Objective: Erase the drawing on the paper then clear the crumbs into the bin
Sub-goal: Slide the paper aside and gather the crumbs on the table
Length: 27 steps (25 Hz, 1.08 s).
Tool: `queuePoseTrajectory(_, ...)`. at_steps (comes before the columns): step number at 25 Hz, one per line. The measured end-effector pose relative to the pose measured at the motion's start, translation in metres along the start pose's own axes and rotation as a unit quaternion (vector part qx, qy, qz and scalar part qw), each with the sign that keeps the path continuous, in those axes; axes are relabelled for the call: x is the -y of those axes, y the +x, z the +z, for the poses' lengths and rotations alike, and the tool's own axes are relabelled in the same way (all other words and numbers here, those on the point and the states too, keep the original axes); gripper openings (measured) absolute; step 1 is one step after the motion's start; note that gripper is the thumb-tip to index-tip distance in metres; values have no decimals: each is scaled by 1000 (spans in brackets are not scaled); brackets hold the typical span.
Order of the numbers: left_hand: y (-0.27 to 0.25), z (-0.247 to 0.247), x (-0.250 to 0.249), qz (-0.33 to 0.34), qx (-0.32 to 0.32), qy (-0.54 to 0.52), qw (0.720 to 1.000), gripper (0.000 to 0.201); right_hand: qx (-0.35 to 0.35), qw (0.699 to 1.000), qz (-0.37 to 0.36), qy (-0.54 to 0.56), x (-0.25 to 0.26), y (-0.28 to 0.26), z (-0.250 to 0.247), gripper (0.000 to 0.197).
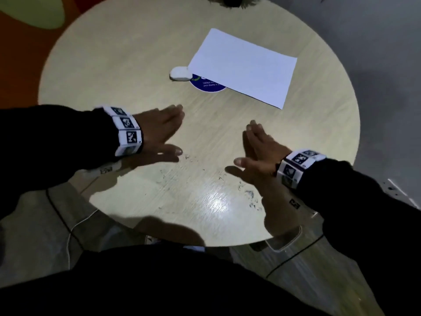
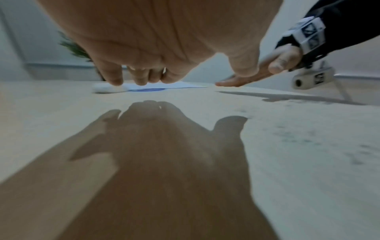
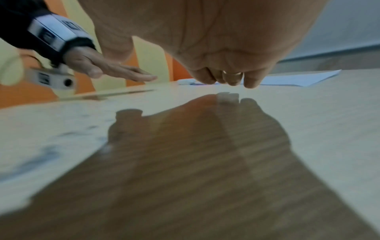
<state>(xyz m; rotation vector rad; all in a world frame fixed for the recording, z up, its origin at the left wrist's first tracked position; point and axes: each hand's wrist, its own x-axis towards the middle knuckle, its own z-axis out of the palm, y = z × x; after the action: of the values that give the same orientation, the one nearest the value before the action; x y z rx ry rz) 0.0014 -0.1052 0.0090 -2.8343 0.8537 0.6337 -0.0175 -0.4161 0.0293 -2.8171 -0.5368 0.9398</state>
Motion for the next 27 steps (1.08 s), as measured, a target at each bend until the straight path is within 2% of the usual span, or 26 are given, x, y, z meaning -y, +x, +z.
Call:
queuePoseTrajectory(1, -2, 1, 13, -39, 13, -5, 999, 121, 4, 1000, 21, -4, -4, 5, -6, 117)
queuePoseTrajectory(3, -19, 16, 22, -47, 70, -18, 996, 128, 33, 999, -23, -21, 6, 5, -1, 124)
queuePoseTrajectory(5, -40, 34, 0, 2, 114, -22, 993, 124, 82, 987, -124, -57, 31, -9, 15, 123)
queuePoseTrajectory(7, -56, 46, -28, 72, 135, -28, 988, 116, 126, 972, -185, -74, 44, -23, 20, 124)
queuePoseTrajectory(8, -60, 46, -36, 85, 134, -40, 987, 113, 126, 971, -189, -73, 44, -21, 15, 126)
queuePoseTrajectory(9, -61, 42, -38, 72, 117, -56, 989, 111, 108, 976, -179, -65, 43, -16, 8, 128)
queuePoseTrajectory(12, -62, 32, -9, -90, 28, -99, 991, 111, 59, 991, -110, -48, 44, 19, -17, 126)
queuePoseTrajectory(14, -73, 41, 14, -187, 28, -115, 975, 116, 67, 993, -86, -52, 55, 36, -21, 126)
queuePoseTrajectory(15, -78, 47, 16, -196, 38, -112, 974, 119, 74, 991, -99, -58, 63, 38, -18, 125)
queuePoseTrajectory(16, -83, 53, 10, -174, 55, -103, 978, 121, 82, 986, -131, -71, 71, 35, -11, 123)
queuePoseTrajectory(19, -84, 58, -30, -16, 108, -95, 989, 114, 138, 956, -228, -123, 81, 12, 5, 117)
queuePoseTrajectory(20, -82, 55, -35, 4, 98, -110, 989, 112, 140, 954, -234, -125, 80, 11, 2, 117)
queuePoseTrajectory(21, -77, 51, -31, -10, 63, -118, 991, 111, 122, 958, -228, -121, 78, 17, -5, 117)
queuePoseTrajectory(23, -64, 46, -5, -118, -3, -145, 982, 113, 80, 976, -172, -110, 81, 45, -27, 113)
queuePoseTrajectory(25, -58, 47, 13, -195, -7, -155, 968, 116, 56, 985, -115, -119, 94, 75, -46, 103)
queuePoseTrajectory(27, -53, 54, -2, -159, 2, -129, 979, 117, 56, 982, -114, -139, 108, 94, -47, 99)
